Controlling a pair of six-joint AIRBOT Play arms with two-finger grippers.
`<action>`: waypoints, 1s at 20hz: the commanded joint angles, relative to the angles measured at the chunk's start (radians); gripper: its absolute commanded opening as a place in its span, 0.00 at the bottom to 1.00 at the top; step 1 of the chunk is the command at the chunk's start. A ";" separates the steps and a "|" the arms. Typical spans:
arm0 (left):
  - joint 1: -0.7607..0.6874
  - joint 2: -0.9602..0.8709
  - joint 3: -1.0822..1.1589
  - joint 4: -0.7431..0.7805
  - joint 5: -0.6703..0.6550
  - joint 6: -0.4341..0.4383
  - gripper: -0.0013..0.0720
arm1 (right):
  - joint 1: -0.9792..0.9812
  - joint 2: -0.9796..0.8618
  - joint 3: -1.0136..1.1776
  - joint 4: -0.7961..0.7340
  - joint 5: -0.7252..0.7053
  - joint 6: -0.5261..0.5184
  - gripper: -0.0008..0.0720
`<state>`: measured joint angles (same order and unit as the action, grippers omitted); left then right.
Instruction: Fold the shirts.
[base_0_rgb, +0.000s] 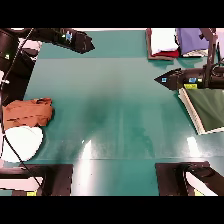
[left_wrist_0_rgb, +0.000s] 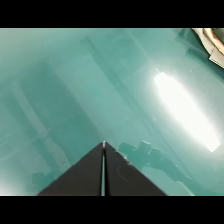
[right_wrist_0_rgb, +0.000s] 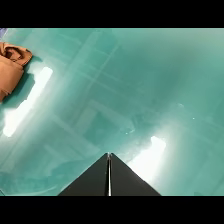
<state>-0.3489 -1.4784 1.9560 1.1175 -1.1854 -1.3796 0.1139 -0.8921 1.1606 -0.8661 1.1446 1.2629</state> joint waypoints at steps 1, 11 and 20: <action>0.000 -0.001 0.000 0.000 0.001 0.000 0.05 | 0.002 0.001 0.001 0.002 0.000 0.000 0.03; 0.000 -0.001 0.000 0.000 0.041 0.000 0.05 | 0.002 0.001 0.001 0.002 0.001 0.000 0.03; 0.117 0.079 0.000 0.216 -0.221 -0.026 0.05 | 0.002 0.001 0.001 0.002 0.010 0.000 0.03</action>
<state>-0.2943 -1.4406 1.9560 1.2049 -1.2247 -1.3983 0.1158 -0.8921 1.1610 -0.8646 1.1481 1.2629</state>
